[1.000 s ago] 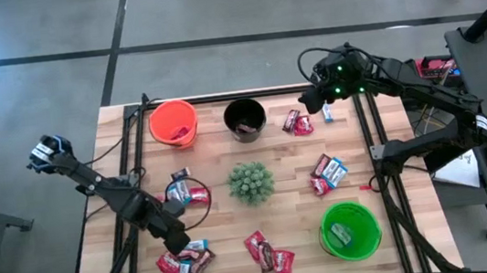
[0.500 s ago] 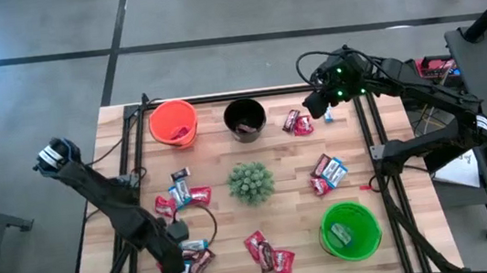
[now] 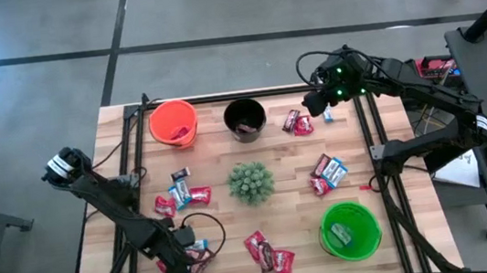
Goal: Sort candy
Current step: Put the brown chocolate into the black bucket
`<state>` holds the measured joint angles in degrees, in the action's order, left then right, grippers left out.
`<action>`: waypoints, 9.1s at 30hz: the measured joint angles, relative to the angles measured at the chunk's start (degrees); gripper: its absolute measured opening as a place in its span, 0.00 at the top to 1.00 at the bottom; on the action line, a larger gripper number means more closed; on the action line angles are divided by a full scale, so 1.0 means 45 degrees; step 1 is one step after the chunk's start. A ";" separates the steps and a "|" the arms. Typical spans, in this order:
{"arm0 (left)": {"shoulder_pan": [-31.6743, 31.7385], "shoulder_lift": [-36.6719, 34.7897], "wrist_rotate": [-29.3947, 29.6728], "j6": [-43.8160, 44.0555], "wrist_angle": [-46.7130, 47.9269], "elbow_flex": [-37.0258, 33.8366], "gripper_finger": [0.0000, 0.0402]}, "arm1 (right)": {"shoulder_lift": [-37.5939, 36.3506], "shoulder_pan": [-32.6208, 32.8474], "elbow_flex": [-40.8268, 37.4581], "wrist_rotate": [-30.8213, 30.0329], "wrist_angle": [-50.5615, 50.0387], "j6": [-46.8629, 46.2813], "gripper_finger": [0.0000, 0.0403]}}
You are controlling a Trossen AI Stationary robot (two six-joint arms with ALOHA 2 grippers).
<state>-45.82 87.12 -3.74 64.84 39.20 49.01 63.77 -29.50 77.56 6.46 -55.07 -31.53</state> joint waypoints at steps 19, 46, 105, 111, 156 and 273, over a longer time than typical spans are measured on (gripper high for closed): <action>0.0494 -0.0012 0.0950 -0.1289 -0.0228 -0.0095 0.53 | 0.0000 0.0000 0.0000 -0.0001 0.0005 -0.0427 0.63; 0.0499 -0.0003 0.0231 -0.0625 -0.1044 -0.0792 0.53 | 0.0010 0.0000 0.0000 -0.0005 0.0005 -0.0330 0.63; 0.2397 -0.0226 0.4522 -0.3334 0.2266 0.3880 1.00 | -0.0071 0.0112 0.0005 0.0699 -0.1507 0.0144 0.63; 0.3564 -0.0226 0.5623 -0.5274 0.3620 0.5231 1.00 | -0.0083 0.0112 0.0005 0.0568 -0.2172 0.0541 0.63; 1.2992 -0.0250 0.5494 -1.3819 0.3636 0.8942 1.00 | 0.1501 0.0102 -0.0146 0.1112 0.3350 0.4326 0.63; 1.9942 -0.0008 -0.2053 -1.9643 -0.4041 0.8937 1.00 | 0.9598 -0.1802 0.7932 0.4529 0.9367 -0.0304 0.70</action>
<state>43.92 87.09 -12.98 -23.55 21.01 89.23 106.96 -37.60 113.25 26.84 -12.92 -32.90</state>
